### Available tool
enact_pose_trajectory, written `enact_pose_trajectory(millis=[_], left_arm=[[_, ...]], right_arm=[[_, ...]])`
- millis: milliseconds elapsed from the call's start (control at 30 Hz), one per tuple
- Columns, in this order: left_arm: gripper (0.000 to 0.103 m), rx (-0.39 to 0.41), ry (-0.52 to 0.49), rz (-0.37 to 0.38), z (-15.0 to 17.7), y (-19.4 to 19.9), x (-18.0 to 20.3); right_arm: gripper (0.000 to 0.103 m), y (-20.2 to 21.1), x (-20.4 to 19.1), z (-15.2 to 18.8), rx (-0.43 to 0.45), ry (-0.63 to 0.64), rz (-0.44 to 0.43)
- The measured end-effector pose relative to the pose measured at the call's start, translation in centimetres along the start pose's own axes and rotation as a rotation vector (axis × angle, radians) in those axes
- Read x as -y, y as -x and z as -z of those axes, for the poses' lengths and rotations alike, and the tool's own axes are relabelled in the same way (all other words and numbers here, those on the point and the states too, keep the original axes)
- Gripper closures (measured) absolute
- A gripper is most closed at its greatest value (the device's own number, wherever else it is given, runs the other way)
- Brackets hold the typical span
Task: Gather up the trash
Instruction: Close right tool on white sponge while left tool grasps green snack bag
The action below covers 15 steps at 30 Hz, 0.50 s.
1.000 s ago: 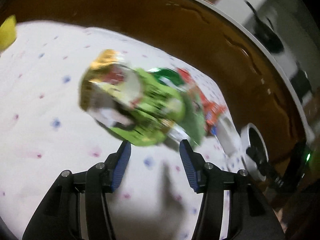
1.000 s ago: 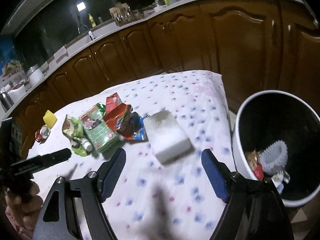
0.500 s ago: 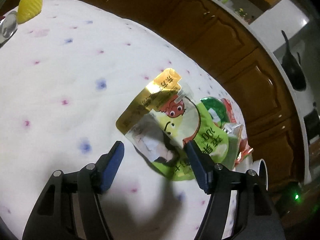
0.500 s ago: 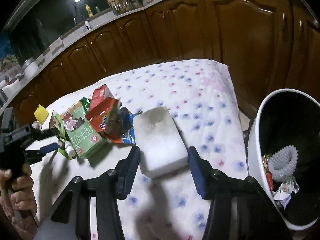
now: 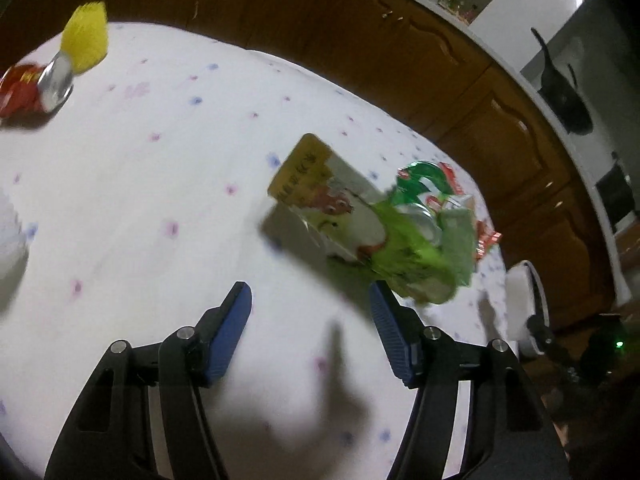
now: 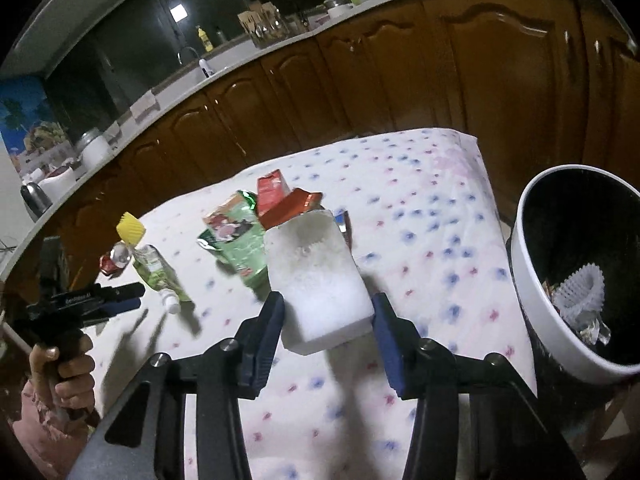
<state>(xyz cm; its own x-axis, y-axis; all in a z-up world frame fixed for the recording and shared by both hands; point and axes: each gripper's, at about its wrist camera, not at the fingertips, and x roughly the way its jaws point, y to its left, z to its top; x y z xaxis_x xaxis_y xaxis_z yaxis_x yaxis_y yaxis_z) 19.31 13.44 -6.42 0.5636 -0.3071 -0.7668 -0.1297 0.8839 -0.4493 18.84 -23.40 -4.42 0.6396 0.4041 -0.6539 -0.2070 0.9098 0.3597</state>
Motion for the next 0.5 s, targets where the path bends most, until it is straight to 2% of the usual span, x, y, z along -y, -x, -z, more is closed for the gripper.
enact_pose_trajectory(millis=[133, 233, 333, 433, 500], left_arm=[[0.038, -0.012, 0.051, 0.066, 0.7, 0.9, 0.7], [0.030, -0.003, 0.010, 0.032, 1.2, 0.7, 2.9], [0.030, -0.039, 0.025, 0.064, 1.9, -0.1, 3.1], [0.030, -0.031, 0.012, -0.018, 2.5, -0.7, 3.0], [0.030, -0.025, 0.055, -0.041, 2.6, -1.1, 1.8]], right_arm=[[0.057, 0.8, -0.2, 0.2, 0.012, -0.001, 0.001], [0.057, 1.3, -0.2, 0.3, 0.020, -0.008, -0.005], [0.056, 1.9, 0.0, 0.7, 0.032, -0.021, -0.008], [0.056, 2.1, 0.3, 1.1, 0.030, -0.030, -0.005], [0.056, 2.2, 0.5, 1.3, 0.031, -0.032, 0.001]])
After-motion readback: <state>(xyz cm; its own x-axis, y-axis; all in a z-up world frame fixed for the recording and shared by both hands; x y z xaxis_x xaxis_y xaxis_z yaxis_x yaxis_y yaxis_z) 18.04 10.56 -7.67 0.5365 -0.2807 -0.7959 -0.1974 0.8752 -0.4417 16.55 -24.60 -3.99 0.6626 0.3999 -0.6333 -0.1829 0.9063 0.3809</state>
